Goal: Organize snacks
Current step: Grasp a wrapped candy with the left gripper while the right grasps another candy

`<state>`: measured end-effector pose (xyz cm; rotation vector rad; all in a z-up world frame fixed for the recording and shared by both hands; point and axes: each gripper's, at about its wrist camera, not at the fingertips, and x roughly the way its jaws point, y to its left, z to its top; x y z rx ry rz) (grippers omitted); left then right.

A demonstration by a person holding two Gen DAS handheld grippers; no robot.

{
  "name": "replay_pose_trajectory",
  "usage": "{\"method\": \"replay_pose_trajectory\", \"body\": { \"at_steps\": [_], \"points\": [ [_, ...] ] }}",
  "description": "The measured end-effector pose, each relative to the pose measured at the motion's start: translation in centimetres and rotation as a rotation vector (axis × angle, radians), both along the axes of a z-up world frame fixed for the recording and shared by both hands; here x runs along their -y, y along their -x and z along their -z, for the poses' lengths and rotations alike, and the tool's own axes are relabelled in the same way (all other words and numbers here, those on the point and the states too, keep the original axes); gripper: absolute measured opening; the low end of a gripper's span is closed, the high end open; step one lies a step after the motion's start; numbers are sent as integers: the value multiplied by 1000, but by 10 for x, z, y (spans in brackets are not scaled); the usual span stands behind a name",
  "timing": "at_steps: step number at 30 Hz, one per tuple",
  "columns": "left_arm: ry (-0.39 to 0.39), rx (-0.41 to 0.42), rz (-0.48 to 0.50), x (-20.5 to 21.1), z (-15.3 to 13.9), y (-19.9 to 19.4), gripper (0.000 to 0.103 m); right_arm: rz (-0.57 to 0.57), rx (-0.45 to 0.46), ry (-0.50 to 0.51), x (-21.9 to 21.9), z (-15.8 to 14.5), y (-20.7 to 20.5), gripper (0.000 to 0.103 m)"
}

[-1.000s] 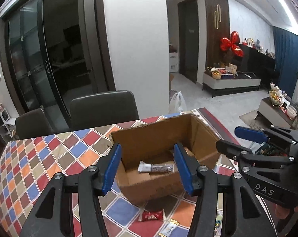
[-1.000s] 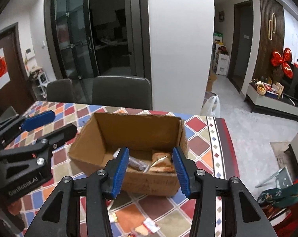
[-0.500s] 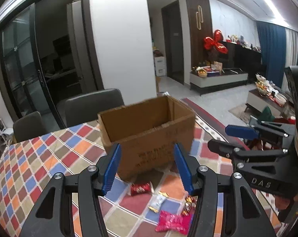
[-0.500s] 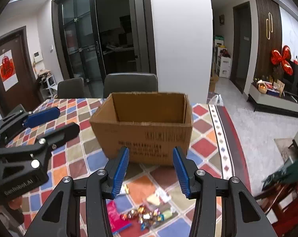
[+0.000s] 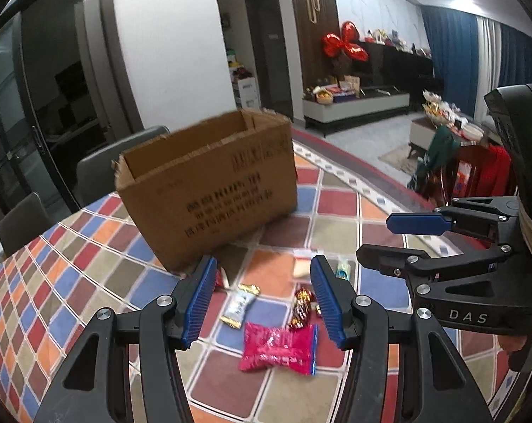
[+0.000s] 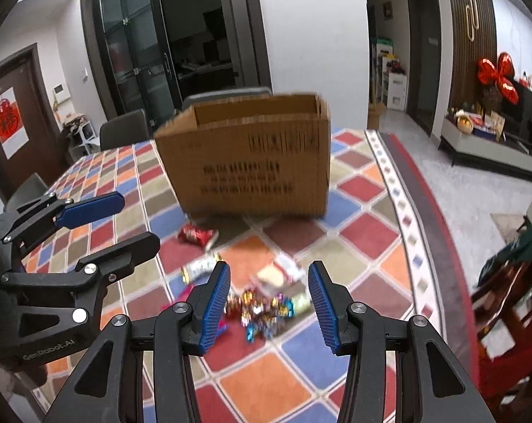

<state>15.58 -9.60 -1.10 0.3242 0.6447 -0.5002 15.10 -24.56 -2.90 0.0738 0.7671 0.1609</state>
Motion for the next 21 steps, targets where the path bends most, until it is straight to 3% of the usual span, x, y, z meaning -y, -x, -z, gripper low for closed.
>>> {"method": "replay_pose_trajectory", "body": {
  "at_steps": [9, 21],
  "points": [
    [-31, -87, 71, 9, 40, -4, 52, -2, -89, -47, 7, 43, 6, 47],
    [-38, -192, 126, 16, 77, -17, 35, -29, -169, -82, 7, 78, -7, 46]
  ]
}}
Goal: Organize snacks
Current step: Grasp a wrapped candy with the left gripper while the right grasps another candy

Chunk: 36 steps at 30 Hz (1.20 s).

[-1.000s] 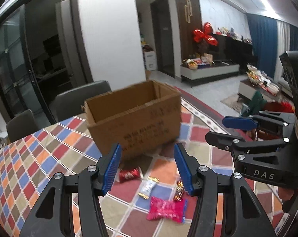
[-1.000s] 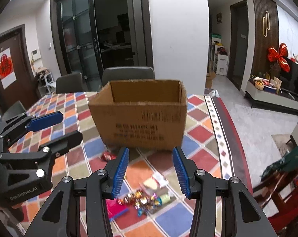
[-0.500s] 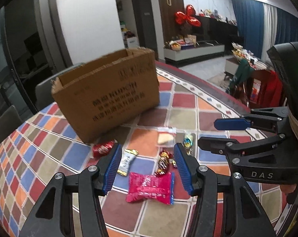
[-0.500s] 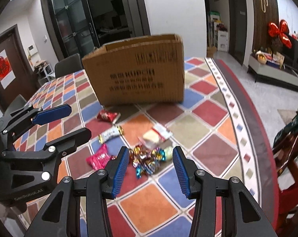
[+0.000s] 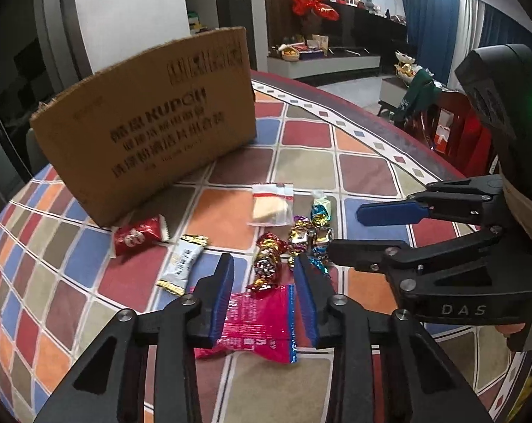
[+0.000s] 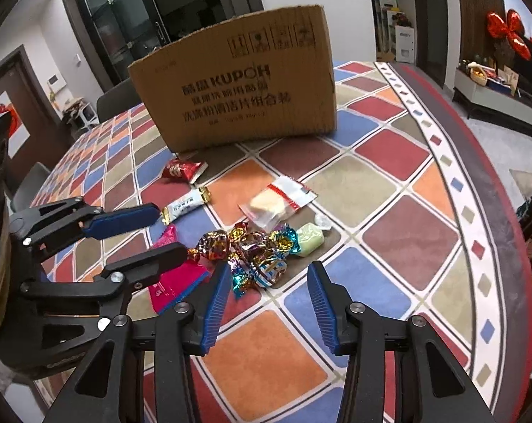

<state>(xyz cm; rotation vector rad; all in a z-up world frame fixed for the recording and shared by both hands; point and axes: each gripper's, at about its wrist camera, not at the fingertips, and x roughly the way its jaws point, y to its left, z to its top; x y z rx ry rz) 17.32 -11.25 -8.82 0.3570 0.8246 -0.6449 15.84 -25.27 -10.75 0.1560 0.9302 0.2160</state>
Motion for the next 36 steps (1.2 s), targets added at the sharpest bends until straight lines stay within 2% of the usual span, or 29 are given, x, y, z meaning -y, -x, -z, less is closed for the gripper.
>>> {"method": "replay_pose_trajectory", "body": {
  "at_steps": [2, 13, 18, 20, 26, 30, 36],
  "points": [
    [3, -12, 6, 2, 3, -2, 35, -6, -9, -9, 0, 4, -3, 40],
    [20, -103, -3, 9, 18, -20, 28, -1, -51, -62, 3, 18, -14, 34],
    [19, -111, -25, 10, 23, -24, 24, -5, -58, -73, 3, 21, -16, 34],
    [25, -119, -32, 10, 23, -26, 22, -14, -60, -69, 1, 22, -17, 30],
    [35, -145, -51, 10, 26, -29, 20, -24, -59, -74, -1, 22, -18, 25],
    [42, -135, -61, 9, 23, -26, 16, -17, -57, -70, 0, 22, -17, 25],
    [58, -100, -78, 6, 10, -18, 16, 1, -28, -57, 2, 12, -12, 25]
  ]
}}
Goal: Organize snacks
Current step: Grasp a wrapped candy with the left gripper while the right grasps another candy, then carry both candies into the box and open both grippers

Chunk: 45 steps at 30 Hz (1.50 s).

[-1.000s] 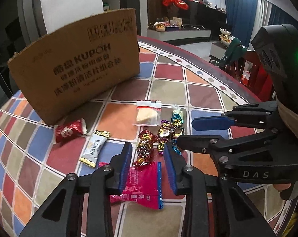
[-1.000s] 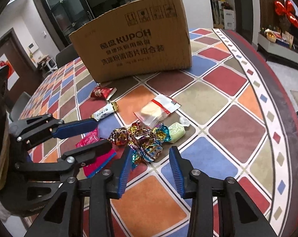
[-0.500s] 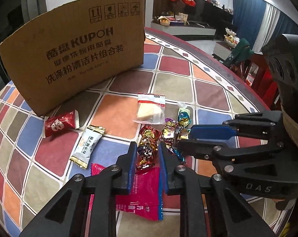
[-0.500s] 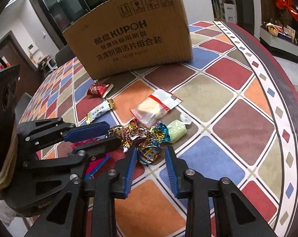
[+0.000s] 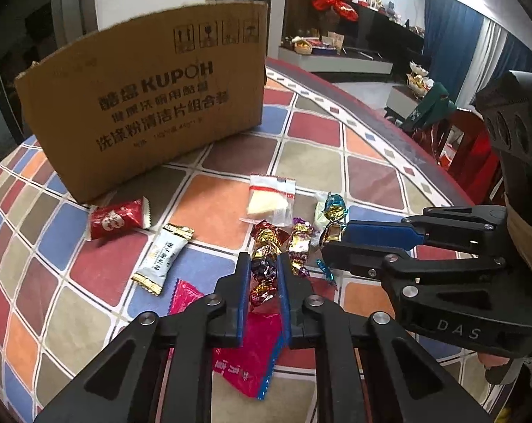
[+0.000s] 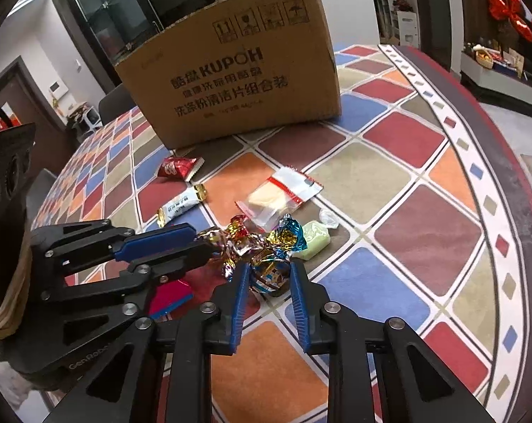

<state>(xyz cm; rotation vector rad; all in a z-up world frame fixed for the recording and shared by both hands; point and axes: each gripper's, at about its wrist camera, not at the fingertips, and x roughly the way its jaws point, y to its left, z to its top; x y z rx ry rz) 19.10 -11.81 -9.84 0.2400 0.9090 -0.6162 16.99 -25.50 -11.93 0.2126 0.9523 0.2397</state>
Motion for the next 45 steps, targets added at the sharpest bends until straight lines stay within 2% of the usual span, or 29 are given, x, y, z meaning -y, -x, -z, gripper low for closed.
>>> {"method": "replay_pose_trajectory", "body": {
  "at_steps": [13, 27, 38, 45],
  "points": [
    [76, 120, -74, -15, -50, 18, 16, -1, 118, 42, -4, -43, 13, 25],
    [173, 282, -128, -31, -126, 7, 16, -19, 291, 54, -11, -118, -2, 25],
    [151, 411, -151, -39, -176, -22, 16, -26, 394, 77, -15, -168, -34, 25],
    [131, 452, -178, -42, -197, -55, 16, -27, 426, 101, -14, -193, -71, 25]
  ]
}}
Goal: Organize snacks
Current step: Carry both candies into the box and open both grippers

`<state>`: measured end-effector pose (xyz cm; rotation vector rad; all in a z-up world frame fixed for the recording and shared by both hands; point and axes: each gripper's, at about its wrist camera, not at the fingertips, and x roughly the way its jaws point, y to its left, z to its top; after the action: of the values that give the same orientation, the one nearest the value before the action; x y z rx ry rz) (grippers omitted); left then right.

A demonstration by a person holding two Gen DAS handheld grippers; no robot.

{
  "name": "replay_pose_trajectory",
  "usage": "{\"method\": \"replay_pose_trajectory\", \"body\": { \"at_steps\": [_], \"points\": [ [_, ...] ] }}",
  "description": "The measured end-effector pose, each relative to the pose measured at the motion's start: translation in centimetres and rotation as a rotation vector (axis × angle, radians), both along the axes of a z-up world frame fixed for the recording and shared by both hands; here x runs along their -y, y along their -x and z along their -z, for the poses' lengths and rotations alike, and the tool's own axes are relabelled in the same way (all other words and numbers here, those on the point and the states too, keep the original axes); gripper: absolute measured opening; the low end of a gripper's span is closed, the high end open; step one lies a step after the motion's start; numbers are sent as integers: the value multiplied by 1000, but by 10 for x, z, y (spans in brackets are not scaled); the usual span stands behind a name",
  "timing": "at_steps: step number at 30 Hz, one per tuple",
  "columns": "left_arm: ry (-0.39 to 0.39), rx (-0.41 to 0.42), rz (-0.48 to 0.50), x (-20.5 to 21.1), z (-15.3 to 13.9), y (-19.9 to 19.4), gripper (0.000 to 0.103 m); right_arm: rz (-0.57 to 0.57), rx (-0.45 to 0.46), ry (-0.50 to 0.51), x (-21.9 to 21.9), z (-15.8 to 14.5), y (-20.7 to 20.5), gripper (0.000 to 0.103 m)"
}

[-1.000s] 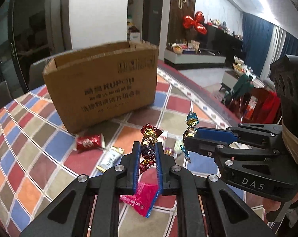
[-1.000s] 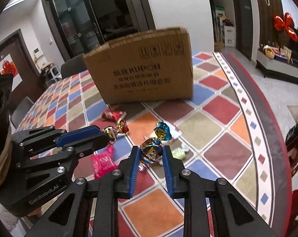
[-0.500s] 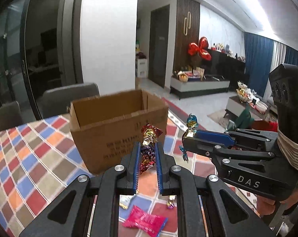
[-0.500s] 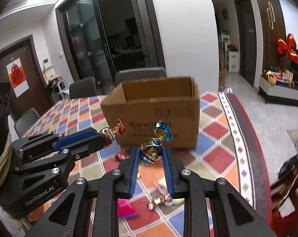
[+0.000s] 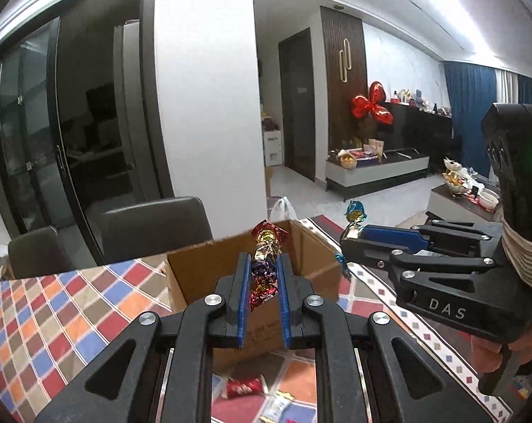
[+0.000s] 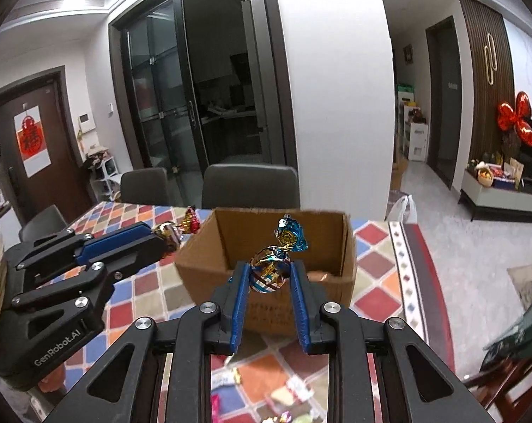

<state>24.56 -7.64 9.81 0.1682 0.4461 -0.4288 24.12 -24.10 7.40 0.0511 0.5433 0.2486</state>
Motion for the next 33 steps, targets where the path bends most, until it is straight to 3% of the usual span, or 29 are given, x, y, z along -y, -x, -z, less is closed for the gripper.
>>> {"method": "replay_pose_trajectory", "body": {
  "at_steps": [13, 15, 16, 17, 18, 20, 33],
  "points": [
    [7, -130, -29, 7, -2, -73, 16, 4, -78, 48, 1, -5, -65, 25],
    [-1, -140, -47, 9, -3, -79, 19, 10, -95, 52, 3, -4, -73, 25],
    [-5, -137, -68, 9, -4, -83, 28, 21, -99, 52, 4, -4, -76, 26],
    [-5, -134, -76, 9, -4, -82, 41, 36, -98, 58, 3, -4, -78, 29],
    [-3, -128, -79, 8, -5, -82, 45, 49, -102, 68, 3, -4, -80, 33],
    [-9, -108, -82, 6, -6, -76, 46, 62, -102, 74, 4, -3, -80, 40],
    [-43, -34, -97, -5, 12, 3, 47, 20, -55, 74, -4, 9, -9, 40]
  ]
}}
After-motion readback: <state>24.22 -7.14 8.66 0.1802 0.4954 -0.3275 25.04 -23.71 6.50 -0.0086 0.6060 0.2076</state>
